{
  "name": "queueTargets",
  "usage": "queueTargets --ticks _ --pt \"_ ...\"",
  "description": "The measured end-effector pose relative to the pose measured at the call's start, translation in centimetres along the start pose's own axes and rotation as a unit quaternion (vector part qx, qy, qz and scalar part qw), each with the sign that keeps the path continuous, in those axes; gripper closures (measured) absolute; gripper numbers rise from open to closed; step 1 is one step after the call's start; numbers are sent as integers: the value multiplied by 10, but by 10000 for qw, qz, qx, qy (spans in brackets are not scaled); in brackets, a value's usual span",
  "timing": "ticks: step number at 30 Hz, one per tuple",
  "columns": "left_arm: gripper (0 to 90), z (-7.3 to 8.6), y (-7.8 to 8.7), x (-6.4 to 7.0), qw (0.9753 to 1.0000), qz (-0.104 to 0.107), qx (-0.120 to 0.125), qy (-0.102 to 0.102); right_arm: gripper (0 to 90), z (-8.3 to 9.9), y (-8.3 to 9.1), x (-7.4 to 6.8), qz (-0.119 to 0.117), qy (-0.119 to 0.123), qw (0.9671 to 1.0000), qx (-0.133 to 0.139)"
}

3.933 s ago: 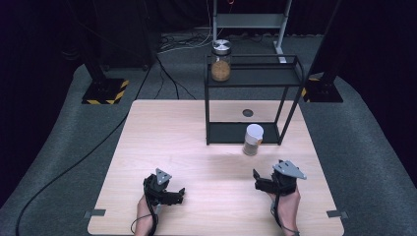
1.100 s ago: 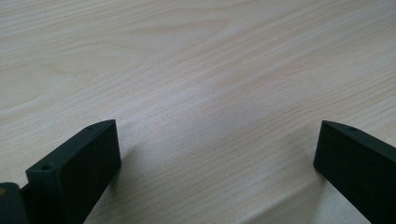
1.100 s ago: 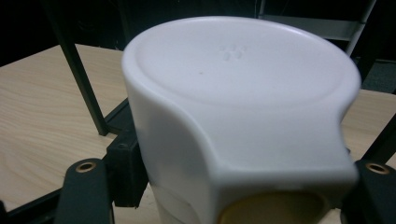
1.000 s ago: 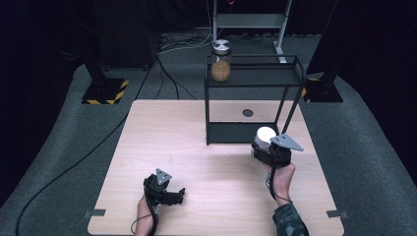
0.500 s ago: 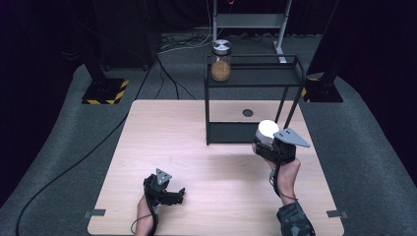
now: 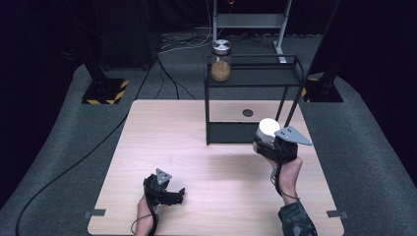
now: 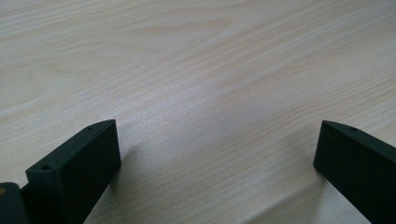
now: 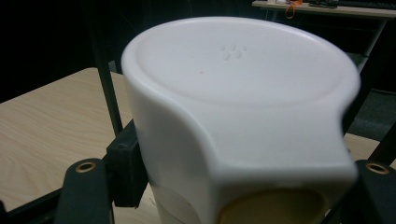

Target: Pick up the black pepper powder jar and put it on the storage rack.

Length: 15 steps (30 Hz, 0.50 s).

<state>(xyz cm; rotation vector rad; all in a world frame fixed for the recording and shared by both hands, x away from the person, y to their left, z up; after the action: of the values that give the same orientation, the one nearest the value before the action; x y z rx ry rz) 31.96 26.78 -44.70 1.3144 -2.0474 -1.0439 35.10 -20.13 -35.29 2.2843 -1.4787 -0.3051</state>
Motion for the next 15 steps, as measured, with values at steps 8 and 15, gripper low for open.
queueTargets --ticks 8,15 --pt "1 0 0 0 10000 0 0 1 298 -12 6 -1 30 116 9999 15" --pt "1 0 0 0 10000 0 -1 0 298 -21 10 -3 84 173 9998 55"
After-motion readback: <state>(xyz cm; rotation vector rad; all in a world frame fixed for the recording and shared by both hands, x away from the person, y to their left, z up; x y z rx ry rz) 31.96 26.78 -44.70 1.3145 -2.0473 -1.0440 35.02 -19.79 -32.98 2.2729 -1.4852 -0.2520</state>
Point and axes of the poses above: each handheld gripper's, and its own axes: y roughly backward along the jaws, z roughly out of its underside, x roughly to its right, the point moved 2 cm from there along -y, roughly forward along the jaws, and after that the axes turned 11 degrees about -x, right-handed, at the moved point
